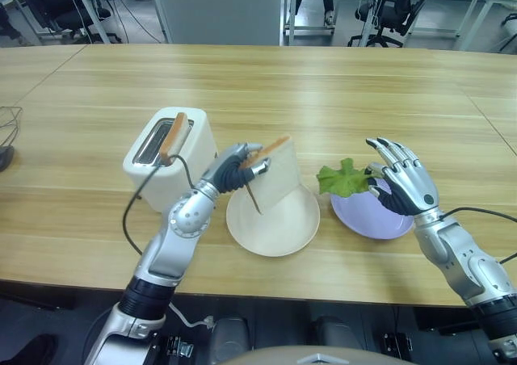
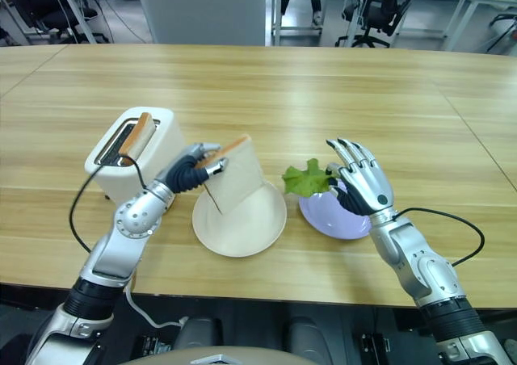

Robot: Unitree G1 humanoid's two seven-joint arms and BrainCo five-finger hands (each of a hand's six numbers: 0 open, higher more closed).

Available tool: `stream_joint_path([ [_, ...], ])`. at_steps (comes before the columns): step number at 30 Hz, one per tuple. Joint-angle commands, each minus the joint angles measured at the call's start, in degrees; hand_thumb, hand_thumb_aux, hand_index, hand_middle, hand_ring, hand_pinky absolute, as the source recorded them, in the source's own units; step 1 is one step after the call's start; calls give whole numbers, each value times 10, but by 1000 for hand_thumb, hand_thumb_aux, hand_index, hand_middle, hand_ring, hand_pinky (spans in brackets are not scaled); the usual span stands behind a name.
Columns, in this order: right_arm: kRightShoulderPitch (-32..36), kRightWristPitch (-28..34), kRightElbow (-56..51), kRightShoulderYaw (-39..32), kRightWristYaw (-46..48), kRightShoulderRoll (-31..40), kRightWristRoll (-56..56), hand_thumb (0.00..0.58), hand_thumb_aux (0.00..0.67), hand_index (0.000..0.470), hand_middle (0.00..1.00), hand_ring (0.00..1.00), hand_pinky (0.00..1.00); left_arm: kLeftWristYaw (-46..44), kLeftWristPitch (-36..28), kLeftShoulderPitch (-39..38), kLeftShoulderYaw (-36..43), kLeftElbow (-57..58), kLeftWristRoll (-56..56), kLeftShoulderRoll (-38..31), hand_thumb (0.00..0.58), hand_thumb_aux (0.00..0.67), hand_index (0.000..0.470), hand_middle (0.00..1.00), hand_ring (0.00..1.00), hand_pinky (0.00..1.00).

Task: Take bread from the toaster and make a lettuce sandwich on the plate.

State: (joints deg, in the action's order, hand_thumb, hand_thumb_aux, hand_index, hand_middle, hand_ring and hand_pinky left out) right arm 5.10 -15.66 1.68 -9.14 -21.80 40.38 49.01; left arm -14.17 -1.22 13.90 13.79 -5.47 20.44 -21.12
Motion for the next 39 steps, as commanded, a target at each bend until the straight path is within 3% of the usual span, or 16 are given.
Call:
stream_joint_path([
  [1, 2, 1, 49, 10, 27, -13, -7, 580, 670, 460, 0, 0, 0, -9, 20, 1, 30, 86, 8, 8, 580, 670, 460, 1000, 1000, 1000],
  [7, 21, -1, 86, 0, 60, -45, -6, 580, 670, 460, 0, 0, 0, -8, 78, 42, 61, 235, 22, 15, 580, 670, 460, 1000, 1000, 1000],
  [12, 37, -8, 89, -25, 84, -83, -2, 580, 670, 460, 0, 0, 0, 53, 100, 81, 99, 310, 105, 6, 580, 652, 447, 1000, 1000, 1000],
  [13, 40, -9, 86, -32, 87, -89, 0, 580, 670, 460, 0, 0, 0, 67, 98, 84, 108, 313, 127, 1, 524, 462, 317, 890, 890, 890],
  [14, 43, -12, 81, -38, 91, -96, 0, 580, 670, 460, 0, 0, 0, 87, 94, 86, 115, 313, 152, -4, 0, 0, 0, 0, 0, 0],
  [19, 59, -23, 35, -79, 99, -125, 16, 580, 670, 460, 0, 0, 0, 157, 46, 78, 124, 259, 254, -38, 0, 0, 0, 0, 0, 0],
  [27, 96, -38, -67, -127, 84, -153, 36, 580, 670, 460, 0, 0, 0, 125, -43, -5, 93, 66, 353, -112, 0, 0, 0, 0, 0, 0],
  [34, 137, -52, -183, -170, 54, -180, 55, 580, 670, 460, 0, 0, 0, 83, -94, -117, -21, -145, 373, -170, 0, 0, 0, 0, 0, 0],
  [39, 162, -57, -260, -199, 23, -197, 67, 580, 670, 460, 0, 0, 0, 62, -106, -140, -97, -235, 364, -168, 0, 0, 0, 0, 0, 0],
])
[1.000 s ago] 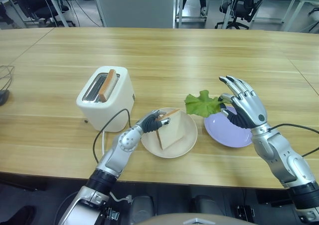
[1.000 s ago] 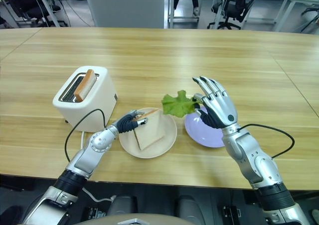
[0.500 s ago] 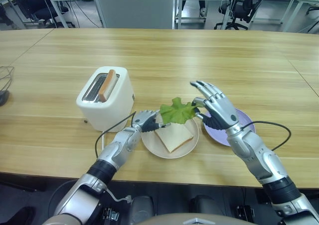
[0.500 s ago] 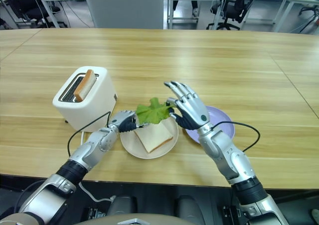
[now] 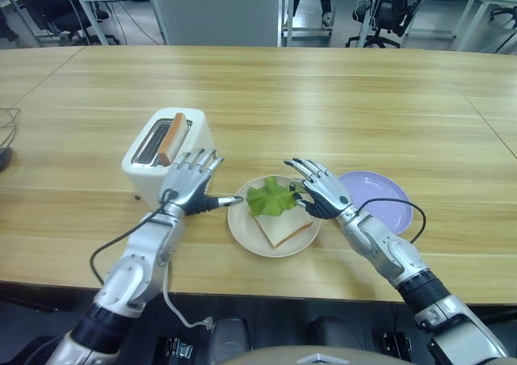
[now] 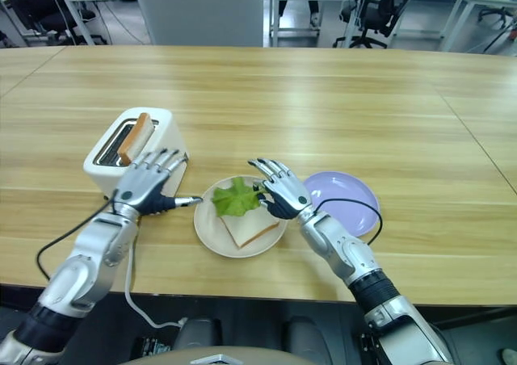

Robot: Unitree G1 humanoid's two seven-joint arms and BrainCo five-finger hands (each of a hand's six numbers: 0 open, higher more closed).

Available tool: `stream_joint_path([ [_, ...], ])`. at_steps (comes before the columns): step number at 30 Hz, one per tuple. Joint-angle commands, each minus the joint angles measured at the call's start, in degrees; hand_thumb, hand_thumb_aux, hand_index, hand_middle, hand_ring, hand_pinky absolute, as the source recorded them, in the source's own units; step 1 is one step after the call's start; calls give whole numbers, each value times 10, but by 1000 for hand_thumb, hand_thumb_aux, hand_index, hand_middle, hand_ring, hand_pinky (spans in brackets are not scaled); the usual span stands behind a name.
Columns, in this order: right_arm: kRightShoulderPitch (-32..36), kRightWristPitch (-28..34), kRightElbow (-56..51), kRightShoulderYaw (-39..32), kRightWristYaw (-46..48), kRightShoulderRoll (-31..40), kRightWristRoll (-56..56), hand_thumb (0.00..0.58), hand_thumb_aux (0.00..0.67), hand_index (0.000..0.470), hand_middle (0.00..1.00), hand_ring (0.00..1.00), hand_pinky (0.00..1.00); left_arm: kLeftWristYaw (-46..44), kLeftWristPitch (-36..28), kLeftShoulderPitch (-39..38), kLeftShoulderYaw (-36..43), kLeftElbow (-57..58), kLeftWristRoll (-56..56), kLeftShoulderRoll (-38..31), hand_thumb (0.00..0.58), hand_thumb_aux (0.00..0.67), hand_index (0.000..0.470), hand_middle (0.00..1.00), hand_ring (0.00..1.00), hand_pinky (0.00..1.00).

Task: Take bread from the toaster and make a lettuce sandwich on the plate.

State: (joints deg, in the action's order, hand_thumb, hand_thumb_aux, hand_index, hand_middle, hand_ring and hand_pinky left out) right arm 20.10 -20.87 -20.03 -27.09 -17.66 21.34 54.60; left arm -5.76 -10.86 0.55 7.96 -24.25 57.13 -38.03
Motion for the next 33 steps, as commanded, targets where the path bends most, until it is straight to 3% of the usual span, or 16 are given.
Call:
stream_joint_path([
  [1, 15, -4, -54, -24, -25, -9, 14, 580, 670, 460, 0, 0, 0, -26, -12, -3, -46, -54, 0, 2, 0, 0, 0, 0, 0, 0],
  [7, 33, -7, -114, -53, -50, -14, 20, 580, 670, 460, 0, 0, 0, -25, -40, 31, -64, -40, 48, 27, 0, 0, 0, 0, 0, 0],
  [14, 10, 0, -83, -58, -40, 8, 16, 580, 670, 460, 0, 0, 0, -83, -112, 96, -52, 66, 127, 45, 0, 0, 0, 0, 0, 0],
  [15, 4, 3, -73, -57, -36, 12, 14, 476, 386, 265, 0, 0, 0, -90, -117, 106, -46, 86, 130, 47, 0, 0, 0, 0, 0, 0],
  [16, -1, 5, -62, -56, -31, 17, 12, 316, 218, 150, 0, 0, 0, -94, -121, 117, -41, 103, 131, 50, 0, 0, 0, 0, 0, 0],
  [18, -14, 8, -41, -54, -20, 25, 6, 408, 305, 209, 0, 0, 0, -95, -126, 139, -30, 144, 138, 53, 0, 0, 0, 0, 0, 0],
  [20, -29, 12, -16, -49, -11, 34, 2, 374, 271, 186, 0, 0, 0, -90, -130, 164, -20, 186, 138, 56, 0, 0, 0, 0, 0, 0],
  [22, -44, 17, 9, -45, -2, 41, 0, 0, 0, 0, 0, 0, 0, -90, -137, 183, -10, 221, 141, 56, 0, 0, 0, 0, 0, 0],
  [27, -78, 26, 72, -29, 20, 53, -10, 0, 0, 0, 0, 0, 0, -79, -137, 228, 7, 293, 120, 65, 0, 0, 0, 0, 0, 0],
  [28, -85, 27, 88, -25, 25, 55, -14, 0, 0, 0, 0, 0, 0, -74, -138, 238, 11, 305, 118, 67, 124, 76, 52, 0, 0, 0],
  [29, -93, 28, 104, -21, 30, 58, -19, 0, 0, 0, 0, 0, 0, -70, -139, 247, 14, 317, 117, 68, 212, 137, 94, 0, 0, 0],
  [32, -118, 27, 155, -3, 47, 63, -36, 0, 0, 0, 0, 0, 0, -55, -145, 275, 19, 352, 109, 68, 405, 302, 207, 0, 0, 0],
  [33, -126, 27, 172, 3, 53, 65, -42, 0, 0, 0, 0, 0, 0, -51, -146, 280, 20, 361, 106, 67, 480, 391, 269, 0, 0, 0],
])
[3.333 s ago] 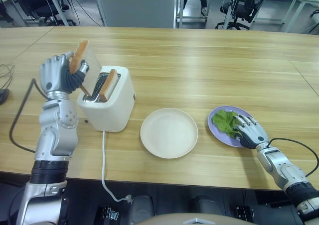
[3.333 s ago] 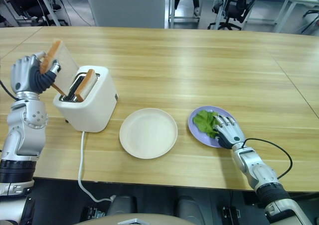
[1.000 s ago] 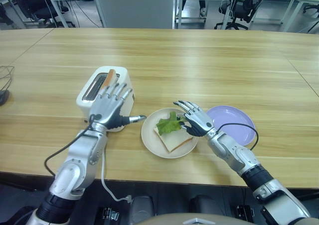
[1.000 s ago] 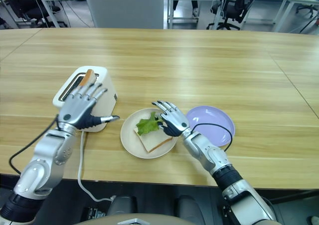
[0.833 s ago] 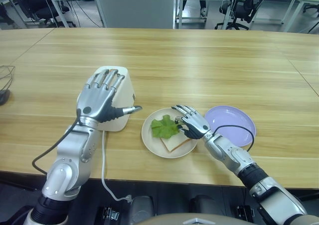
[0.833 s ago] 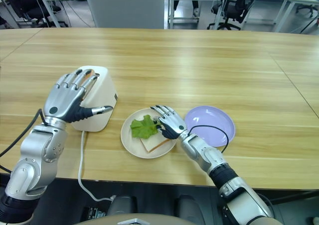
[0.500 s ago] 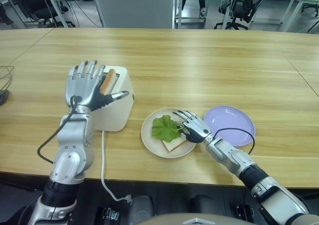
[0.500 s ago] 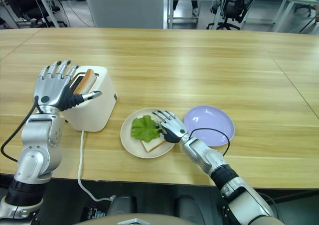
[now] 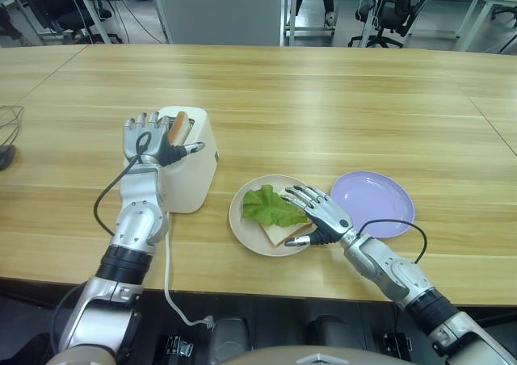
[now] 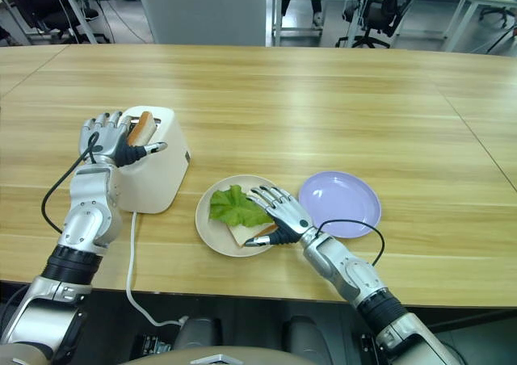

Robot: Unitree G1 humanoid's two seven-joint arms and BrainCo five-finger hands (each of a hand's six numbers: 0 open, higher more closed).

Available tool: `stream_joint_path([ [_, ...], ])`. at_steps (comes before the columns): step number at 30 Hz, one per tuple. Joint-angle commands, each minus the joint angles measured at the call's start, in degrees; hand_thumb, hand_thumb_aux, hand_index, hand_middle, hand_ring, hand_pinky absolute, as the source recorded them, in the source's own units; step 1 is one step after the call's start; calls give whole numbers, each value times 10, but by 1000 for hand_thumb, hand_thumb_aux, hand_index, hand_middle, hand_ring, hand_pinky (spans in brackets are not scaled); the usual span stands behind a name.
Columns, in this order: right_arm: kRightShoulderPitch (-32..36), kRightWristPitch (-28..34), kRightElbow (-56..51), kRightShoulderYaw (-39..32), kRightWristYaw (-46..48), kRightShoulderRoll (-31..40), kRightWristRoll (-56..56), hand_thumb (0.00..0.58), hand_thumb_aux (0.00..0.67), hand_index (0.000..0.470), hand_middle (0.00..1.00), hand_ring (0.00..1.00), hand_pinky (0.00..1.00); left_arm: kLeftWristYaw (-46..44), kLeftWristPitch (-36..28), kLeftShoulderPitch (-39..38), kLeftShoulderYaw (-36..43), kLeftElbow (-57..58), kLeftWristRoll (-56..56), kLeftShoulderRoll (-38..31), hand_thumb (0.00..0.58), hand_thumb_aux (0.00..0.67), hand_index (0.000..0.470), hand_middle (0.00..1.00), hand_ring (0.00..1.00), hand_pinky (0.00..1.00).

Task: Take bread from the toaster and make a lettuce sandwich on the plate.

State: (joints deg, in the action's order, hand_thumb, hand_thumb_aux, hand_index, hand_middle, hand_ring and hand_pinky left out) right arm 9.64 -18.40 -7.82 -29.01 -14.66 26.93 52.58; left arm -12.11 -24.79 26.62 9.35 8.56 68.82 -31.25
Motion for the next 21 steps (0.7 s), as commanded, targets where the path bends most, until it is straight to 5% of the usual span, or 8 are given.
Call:
stream_joint_path([
  [1, -29, 2, 67, 28, 29, 12, -27, 0, 0, 0, 0, 0, 0, 17, -8, 25, 7, 43, -15, -2, 514, 444, 305, 0, 0, 0],
  [3, -45, -2, 94, 40, 38, 14, -39, 0, 0, 0, 0, 0, 0, 21, -10, 34, 10, 63, -24, -3, 580, 670, 460, 0, 0, 0],
  [8, -78, -14, 147, 70, 55, 18, -76, 0, 0, 0, 0, 0, 0, 51, 2, 36, 2, 72, -67, -3, 580, 670, 460, 35, 35, 35],
  [10, -91, -28, 155, 84, 57, 17, -103, 0, 0, 0, 0, 0, 0, 76, 16, 34, -8, 58, -91, -2, 580, 670, 460, 1000, 1000, 1000],
  [21, -164, -116, 177, 156, 49, 2, -218, 0, 0, 0, 0, 0, 0, 180, 115, 15, -90, -85, -208, -20, 580, 670, 460, 1000, 1000, 1000],
])
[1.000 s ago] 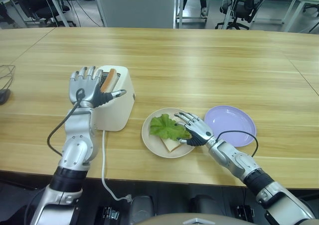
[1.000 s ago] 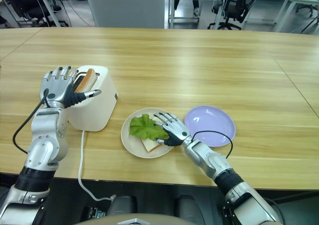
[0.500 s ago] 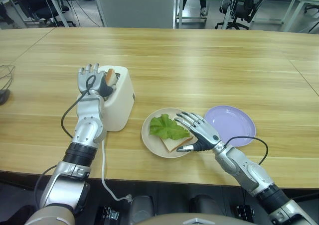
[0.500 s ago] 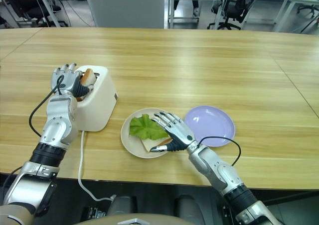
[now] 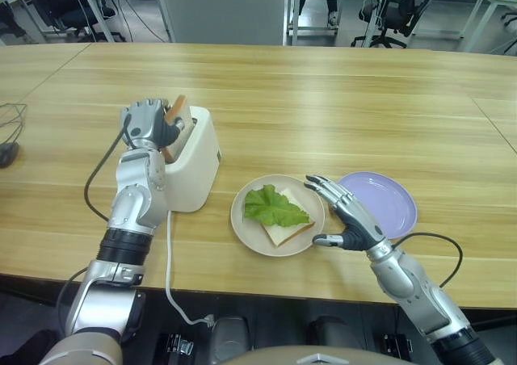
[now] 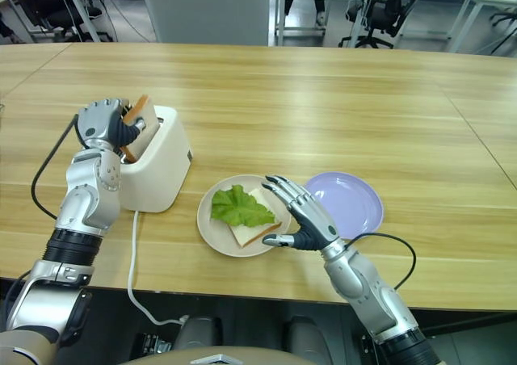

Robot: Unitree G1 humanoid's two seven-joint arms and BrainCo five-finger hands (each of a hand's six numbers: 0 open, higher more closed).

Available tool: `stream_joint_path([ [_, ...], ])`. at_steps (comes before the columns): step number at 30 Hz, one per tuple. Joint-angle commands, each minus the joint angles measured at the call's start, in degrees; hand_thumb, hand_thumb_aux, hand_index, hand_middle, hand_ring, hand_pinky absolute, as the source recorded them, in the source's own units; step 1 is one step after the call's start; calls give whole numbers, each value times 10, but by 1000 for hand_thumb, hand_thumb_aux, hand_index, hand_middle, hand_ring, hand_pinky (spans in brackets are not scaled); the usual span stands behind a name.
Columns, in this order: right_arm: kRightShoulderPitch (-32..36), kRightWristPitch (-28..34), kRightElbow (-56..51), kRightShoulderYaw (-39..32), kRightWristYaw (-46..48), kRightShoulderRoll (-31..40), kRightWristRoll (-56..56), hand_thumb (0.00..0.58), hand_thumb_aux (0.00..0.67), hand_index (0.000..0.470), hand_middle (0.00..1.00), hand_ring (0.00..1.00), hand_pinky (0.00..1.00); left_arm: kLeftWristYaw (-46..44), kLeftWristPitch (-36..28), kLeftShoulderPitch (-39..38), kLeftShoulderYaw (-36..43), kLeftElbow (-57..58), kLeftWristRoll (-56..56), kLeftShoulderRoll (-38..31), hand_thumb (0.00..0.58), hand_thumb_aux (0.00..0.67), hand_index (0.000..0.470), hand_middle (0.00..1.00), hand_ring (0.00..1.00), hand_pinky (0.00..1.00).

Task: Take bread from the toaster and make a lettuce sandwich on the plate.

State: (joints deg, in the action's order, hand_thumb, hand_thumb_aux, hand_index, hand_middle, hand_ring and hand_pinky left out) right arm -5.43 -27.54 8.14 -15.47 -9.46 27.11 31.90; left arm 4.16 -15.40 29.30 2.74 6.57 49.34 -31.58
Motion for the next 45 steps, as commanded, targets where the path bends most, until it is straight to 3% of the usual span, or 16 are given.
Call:
stream_joint_path([
  [1, -16, -33, 19, 25, -4, 0, -10, 0, 0, 0, 0, 0, 0, 17, 23, -16, -29, -84, -14, -22, 580, 670, 460, 1000, 1000, 1000],
  [8, -23, -109, 45, 49, -36, 12, 68, 0, 0, 0, 0, 0, 0, -17, 49, -34, -42, -236, -37, -28, 580, 670, 460, 1000, 1000, 1000],
  [15, -24, -140, 68, 62, -106, 31, 220, 0, 0, 0, 0, 0, 0, -192, 37, -77, 23, -248, -229, 69, 580, 670, 460, 1000, 1000, 1000],
  [20, 4, -90, 36, 55, -96, 27, 265, 0, 0, 0, 0, 0, 0, -261, 35, -93, 60, -140, -310, 113, 580, 670, 460, 1000, 1000, 1000],
  [29, 95, 56, -110, -33, 34, -18, 324, 0, 0, 0, 0, 0, 0, -287, 95, -57, 108, 71, -344, 159, 580, 670, 460, 1000, 1000, 1000],
  [34, 123, 89, -161, -84, 68, -30, 331, 0, 0, 0, 0, 0, 0, -264, 133, -32, 113, 155, -345, 180, 580, 670, 460, 1000, 1000, 1000],
  [43, 123, 100, -148, -138, 122, -19, 325, 0, 0, 0, 0, 0, 0, -222, 181, -26, 137, 225, -313, 195, 580, 670, 460, 1000, 1000, 1000],
  [45, 120, 106, -134, -138, 122, -14, 331, 0, 0, 0, 0, 0, 0, -212, 188, -28, 151, 232, -294, 193, 551, 520, 357, 1000, 1000, 1000],
])
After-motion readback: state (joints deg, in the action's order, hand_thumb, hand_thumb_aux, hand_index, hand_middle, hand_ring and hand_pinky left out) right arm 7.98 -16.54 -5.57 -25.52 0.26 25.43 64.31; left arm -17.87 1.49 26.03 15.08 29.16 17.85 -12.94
